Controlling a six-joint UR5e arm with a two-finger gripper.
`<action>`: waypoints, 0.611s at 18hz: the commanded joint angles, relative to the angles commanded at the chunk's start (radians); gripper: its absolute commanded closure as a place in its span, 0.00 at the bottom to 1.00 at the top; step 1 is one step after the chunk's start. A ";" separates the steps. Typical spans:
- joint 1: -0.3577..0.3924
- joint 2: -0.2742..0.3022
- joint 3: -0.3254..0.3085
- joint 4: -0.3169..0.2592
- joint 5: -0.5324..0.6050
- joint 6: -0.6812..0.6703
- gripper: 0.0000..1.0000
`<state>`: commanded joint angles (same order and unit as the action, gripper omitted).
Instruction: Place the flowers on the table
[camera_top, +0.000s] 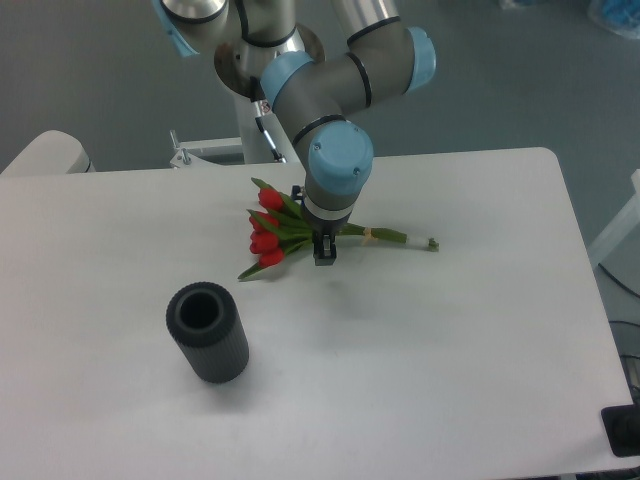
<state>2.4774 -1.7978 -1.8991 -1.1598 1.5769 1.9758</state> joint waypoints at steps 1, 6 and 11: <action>0.003 -0.002 0.006 0.009 0.000 0.002 0.00; 0.012 -0.031 0.073 0.031 0.003 0.009 0.00; 0.029 -0.075 0.146 0.025 0.009 -0.003 0.00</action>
<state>2.5065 -1.8729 -1.7535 -1.1351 1.5861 1.9727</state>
